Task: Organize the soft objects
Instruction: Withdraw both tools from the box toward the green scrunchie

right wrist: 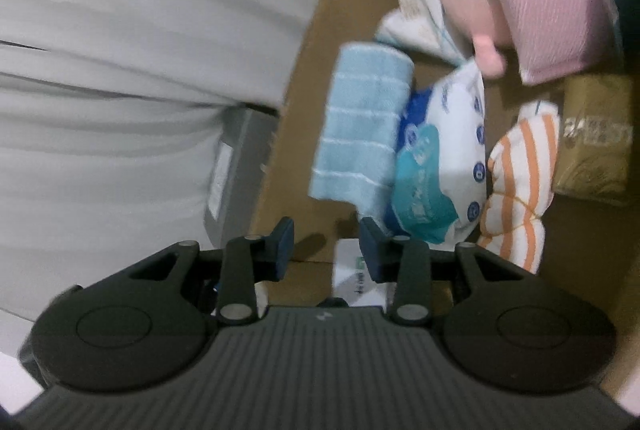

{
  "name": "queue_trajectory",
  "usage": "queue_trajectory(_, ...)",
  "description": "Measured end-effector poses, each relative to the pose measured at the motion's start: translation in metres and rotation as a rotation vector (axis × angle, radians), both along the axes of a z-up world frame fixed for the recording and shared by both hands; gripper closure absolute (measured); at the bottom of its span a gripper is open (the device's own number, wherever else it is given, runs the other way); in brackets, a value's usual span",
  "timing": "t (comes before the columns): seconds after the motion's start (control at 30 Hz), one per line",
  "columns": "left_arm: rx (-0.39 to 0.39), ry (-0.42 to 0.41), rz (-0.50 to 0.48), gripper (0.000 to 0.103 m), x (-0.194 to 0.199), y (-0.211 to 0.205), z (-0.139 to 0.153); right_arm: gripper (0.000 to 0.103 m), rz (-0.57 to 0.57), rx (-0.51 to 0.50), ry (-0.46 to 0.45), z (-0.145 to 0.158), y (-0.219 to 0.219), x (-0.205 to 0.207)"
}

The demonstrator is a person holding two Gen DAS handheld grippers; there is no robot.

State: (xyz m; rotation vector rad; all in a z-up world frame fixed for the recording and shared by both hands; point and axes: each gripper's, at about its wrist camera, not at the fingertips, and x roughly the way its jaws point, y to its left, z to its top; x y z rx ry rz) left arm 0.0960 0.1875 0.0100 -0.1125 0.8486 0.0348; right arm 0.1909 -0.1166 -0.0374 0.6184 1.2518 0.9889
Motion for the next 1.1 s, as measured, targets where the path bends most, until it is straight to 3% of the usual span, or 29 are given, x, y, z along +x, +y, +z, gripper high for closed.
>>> queue_trajectory(0.17,0.026,-0.097,-0.047,0.011,-0.024,-0.024,0.023,0.056,-0.091,0.094,-0.066,0.027,-0.063,-0.024)
queue_trajectory(0.3,0.004,-0.154,-0.127,0.01,-0.047,-0.053,0.034,0.052,-0.2,0.15,-0.117,0.031,-0.13,-0.064)
queue_trajectory(0.57,-0.026,-0.186,-0.367,0.006,-0.089,-0.144,0.031,0.048,-0.439,0.107,-0.204,0.01,-0.261,-0.167)
queue_trajectory(0.77,-0.058,-0.173,-0.535,0.006,-0.111,-0.222,0.005,0.047,-0.68,-0.035,-0.291,0.0,-0.362,-0.247)
queue_trajectory(0.87,-0.06,-0.167,-0.609,0.006,-0.119,-0.258,-0.009,0.047,-0.815,-0.173,-0.362,-0.002,-0.408,-0.284)
queue_trajectory(1.1,-0.049,-0.19,-0.732,0.006,-0.132,-0.338,-0.041,0.047,-0.979,-0.386,-0.44,-0.021,-0.471,-0.314)
